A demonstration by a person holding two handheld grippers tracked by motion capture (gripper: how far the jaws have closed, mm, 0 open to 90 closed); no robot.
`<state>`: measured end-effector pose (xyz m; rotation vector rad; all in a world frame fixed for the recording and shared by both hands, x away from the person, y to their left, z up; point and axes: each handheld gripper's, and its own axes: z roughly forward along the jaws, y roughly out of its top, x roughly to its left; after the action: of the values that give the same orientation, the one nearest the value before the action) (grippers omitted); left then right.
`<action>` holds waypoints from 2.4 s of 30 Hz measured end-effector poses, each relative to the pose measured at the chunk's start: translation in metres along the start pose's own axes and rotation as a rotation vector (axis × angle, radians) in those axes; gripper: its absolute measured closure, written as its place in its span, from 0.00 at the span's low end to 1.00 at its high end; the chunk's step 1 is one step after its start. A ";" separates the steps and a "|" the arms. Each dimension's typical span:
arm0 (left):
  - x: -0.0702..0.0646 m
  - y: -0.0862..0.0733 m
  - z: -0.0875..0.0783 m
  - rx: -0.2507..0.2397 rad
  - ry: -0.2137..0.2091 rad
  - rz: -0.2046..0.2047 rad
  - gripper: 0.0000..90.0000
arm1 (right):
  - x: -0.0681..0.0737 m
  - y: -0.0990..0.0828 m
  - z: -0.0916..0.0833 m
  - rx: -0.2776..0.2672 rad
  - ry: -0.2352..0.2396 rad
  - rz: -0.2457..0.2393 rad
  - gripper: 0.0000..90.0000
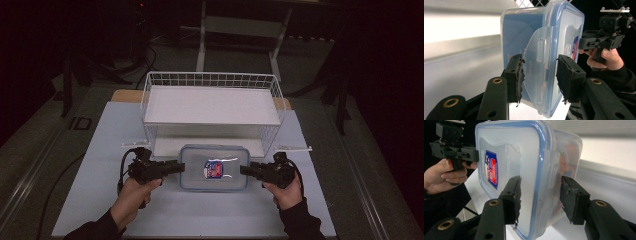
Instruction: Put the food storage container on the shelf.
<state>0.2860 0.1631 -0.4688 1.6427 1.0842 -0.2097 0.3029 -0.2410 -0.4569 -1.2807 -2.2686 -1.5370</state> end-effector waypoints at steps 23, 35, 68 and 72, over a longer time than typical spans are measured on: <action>0.043 0.015 0.035 -0.070 0.089 -0.009 0.59 | -0.045 0.024 0.035 -0.024 -0.034 0.008 0.58; 0.052 0.017 0.053 -0.080 0.114 -0.030 0.58 | -0.062 0.025 0.043 -0.046 -0.056 0.016 0.57; 0.059 0.020 0.066 -0.159 0.165 -0.004 0.49 | -0.066 0.028 0.054 -0.075 -0.141 -0.038 0.52; 0.059 0.022 0.068 -0.172 0.206 0.022 0.47 | -0.063 0.032 0.055 -0.076 -0.186 -0.046 0.47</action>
<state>0.3612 0.1382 -0.5171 1.5449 1.2030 0.0678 0.3839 -0.2285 -0.4938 -1.4576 -2.3868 -1.5952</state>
